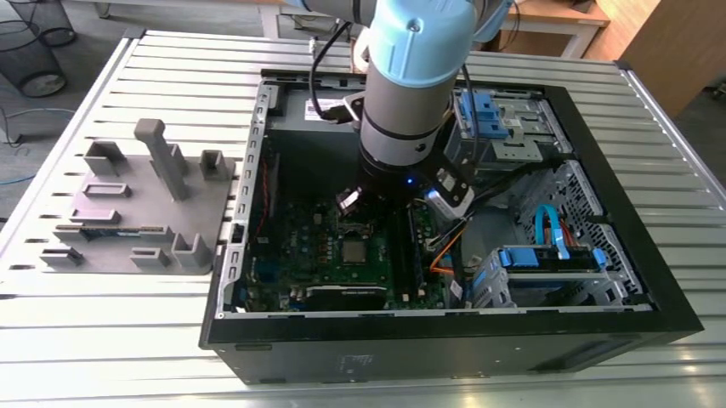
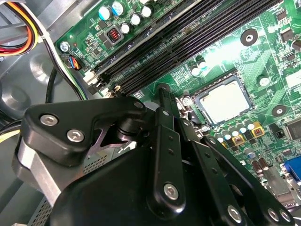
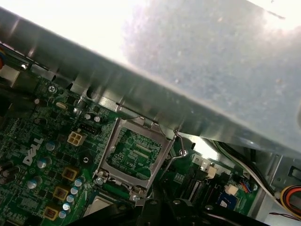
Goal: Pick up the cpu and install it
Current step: 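Close the cpu cover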
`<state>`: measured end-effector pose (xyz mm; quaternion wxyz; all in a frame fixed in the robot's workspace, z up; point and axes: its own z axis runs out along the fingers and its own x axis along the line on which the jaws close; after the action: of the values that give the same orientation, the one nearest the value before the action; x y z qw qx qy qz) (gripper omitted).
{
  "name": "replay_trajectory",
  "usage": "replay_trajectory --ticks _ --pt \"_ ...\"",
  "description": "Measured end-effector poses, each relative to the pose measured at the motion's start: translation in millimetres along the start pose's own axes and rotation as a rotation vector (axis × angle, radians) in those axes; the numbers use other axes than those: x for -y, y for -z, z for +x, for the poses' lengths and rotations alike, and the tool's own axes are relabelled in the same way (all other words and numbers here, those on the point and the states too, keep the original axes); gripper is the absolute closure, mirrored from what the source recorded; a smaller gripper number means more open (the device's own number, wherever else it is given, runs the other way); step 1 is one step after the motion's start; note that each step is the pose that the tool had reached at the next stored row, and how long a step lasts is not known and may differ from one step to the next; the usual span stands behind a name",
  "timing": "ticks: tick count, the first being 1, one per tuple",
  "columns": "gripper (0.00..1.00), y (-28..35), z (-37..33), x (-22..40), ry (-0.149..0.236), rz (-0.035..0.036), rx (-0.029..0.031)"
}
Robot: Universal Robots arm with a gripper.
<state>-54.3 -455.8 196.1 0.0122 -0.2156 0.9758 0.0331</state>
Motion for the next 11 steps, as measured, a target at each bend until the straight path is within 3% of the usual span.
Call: replay_trajectory --ticks 11 --pt "0.89 -0.6 1.6 -1.2 0.000 0.0000 0.0006"
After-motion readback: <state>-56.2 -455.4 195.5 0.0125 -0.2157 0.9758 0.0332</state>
